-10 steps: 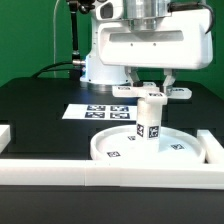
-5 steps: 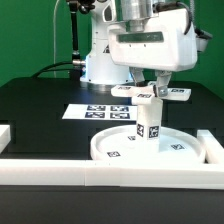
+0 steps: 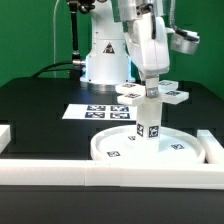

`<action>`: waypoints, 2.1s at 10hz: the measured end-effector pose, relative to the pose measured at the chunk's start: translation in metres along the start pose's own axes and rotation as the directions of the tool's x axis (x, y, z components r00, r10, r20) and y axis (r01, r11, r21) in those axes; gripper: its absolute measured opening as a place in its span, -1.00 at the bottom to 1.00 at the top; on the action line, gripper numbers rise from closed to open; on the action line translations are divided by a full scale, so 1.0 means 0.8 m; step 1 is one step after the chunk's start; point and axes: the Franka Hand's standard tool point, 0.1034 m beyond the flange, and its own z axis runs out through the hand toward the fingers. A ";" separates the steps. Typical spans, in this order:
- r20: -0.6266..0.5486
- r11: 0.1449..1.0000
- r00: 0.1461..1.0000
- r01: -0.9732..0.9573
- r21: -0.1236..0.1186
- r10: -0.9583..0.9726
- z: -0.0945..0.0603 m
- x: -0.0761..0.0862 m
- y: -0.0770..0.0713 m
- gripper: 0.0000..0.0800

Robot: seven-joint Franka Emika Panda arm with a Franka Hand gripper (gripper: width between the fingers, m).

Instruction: Assemble round table

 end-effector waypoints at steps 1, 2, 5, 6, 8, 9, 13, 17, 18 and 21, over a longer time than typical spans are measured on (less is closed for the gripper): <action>0.000 1.000 1.000 0.005 -0.001 -0.005 0.000 -0.001 0.000 0.26; 0.000 1.000 1.000 0.011 -0.001 -0.011 0.001 -0.001 0.000 0.55; 0.034 0.997 0.997 0.065 -0.040 -0.064 -0.021 -0.011 0.006 0.61; 0.045 0.996 0.996 0.081 -0.037 -0.079 -0.032 -0.016 0.005 0.62; 0.044 0.995 0.994 0.098 -0.034 -0.097 -0.031 -0.016 0.005 0.62; 0.045 0.992 0.992 0.118 -0.034 -0.116 -0.030 -0.016 0.005 0.62; 0.056 0.879 0.882 0.471 -0.077 -0.468 -0.028 -0.026 0.011 0.62; 0.090 0.638 0.642 0.767 -0.074 -0.761 -0.033 -0.027 0.010 0.62; 0.096 0.576 0.580 0.815 -0.067 -0.809 -0.033 -0.026 0.010 0.62; 0.067 0.158 0.162 0.986 -0.059 -0.985 -0.033 -0.026 0.003 0.62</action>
Offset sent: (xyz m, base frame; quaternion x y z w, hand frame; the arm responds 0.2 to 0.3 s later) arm -0.0098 0.0033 0.0258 -0.0520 -0.0352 -0.0352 0.9974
